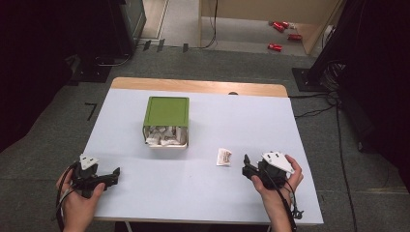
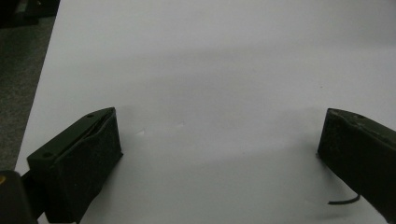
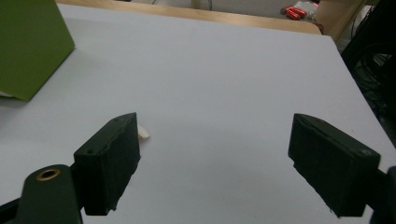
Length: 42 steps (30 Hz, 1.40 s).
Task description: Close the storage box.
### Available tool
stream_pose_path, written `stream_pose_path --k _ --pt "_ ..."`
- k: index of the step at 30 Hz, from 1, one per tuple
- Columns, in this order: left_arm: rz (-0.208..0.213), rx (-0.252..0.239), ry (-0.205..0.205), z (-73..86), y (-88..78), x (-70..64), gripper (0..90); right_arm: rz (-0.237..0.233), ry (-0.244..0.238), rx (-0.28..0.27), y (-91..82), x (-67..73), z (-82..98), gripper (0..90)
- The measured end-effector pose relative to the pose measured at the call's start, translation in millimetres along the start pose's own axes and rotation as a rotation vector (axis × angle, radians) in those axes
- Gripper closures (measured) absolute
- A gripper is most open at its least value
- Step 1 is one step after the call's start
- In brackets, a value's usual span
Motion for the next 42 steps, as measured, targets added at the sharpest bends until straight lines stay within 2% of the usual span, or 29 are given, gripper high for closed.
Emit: stream_pose_path --k 10,21,30,37,42 --pt "0.0 0.0 0.0 0.0 0.0 0.0 0.0 0.04 0.013 0.022 0.2 -26.3 17.7 16.7" --pt "0.0 0.0 0.0 0.0 0.0 -0.1 0.0 0.052 0.047 0.045 2.0 -49.5 42.9 16.2" --pt "0.0 0.0 0.0 0.0 0.0 -0.1 0.0 0.077 0.079 0.088 4.6 -74.0 68.0 16.2" --pt "0.0 0.0 0.0 0.0 0.0 -0.1 0.0 0.106 0.075 0.126 5.3 -86.9 84.8 16.3" --pt "-0.001 0.0 0.0 0.0 0.1 -0.1 0.0 0.116 0.097 0.163 6.3 -98.0 99.4 16.0"
Point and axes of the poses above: each handheld gripper's, and its own axes: y roughly forward along the jaws, z roughly out of its underside, x roughly to its left, the point moved 1 cm from there along y, roughly forward along the jaws, and after that the axes turned 15 degrees about -y, right-handed, at the moved point
